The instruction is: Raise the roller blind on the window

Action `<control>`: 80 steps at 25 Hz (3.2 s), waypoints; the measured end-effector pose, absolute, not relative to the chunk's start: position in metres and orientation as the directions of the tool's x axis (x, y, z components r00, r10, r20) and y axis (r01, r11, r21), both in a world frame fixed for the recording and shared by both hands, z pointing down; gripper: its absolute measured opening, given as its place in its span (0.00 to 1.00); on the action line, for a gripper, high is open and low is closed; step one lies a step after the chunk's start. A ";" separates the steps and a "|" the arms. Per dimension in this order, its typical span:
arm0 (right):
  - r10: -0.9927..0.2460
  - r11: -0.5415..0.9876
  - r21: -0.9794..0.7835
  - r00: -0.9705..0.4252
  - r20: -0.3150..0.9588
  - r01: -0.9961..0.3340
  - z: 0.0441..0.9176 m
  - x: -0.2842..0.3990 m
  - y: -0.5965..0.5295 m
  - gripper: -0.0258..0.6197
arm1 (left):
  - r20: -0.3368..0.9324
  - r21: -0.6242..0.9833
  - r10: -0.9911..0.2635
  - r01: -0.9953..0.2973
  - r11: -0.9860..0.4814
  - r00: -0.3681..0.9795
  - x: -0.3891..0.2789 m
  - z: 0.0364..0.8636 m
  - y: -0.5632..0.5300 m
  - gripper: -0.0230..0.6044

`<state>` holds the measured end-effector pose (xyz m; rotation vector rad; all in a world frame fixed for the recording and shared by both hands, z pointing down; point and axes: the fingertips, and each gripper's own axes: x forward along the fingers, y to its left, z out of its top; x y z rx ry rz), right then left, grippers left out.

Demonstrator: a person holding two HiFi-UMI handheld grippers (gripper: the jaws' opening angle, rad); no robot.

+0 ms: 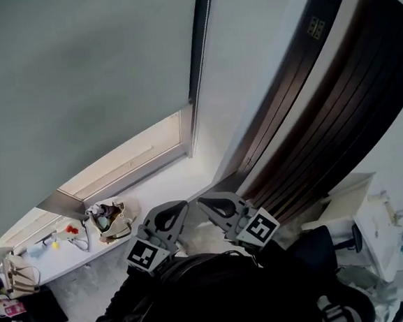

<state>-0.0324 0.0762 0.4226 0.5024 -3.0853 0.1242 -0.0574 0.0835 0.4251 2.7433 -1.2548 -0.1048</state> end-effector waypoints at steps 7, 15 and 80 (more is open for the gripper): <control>-0.386 0.917 -0.090 -0.921 0.056 -0.390 0.434 -0.073 0.059 0.04 | 0.019 0.147 -0.717 -0.711 -0.687 0.697 -0.101 0.438 0.068 0.04; -0.419 0.900 -0.105 -0.905 0.070 -0.424 0.446 -0.080 0.037 0.04 | 0.018 0.170 -0.697 -0.689 -0.705 0.717 -0.113 0.447 0.043 0.04; -0.530 0.838 -0.136 -0.847 0.028 -0.529 0.447 0.054 -0.165 0.04 | -0.017 0.006 -0.702 -0.702 -0.712 0.712 -0.005 0.354 -0.330 0.36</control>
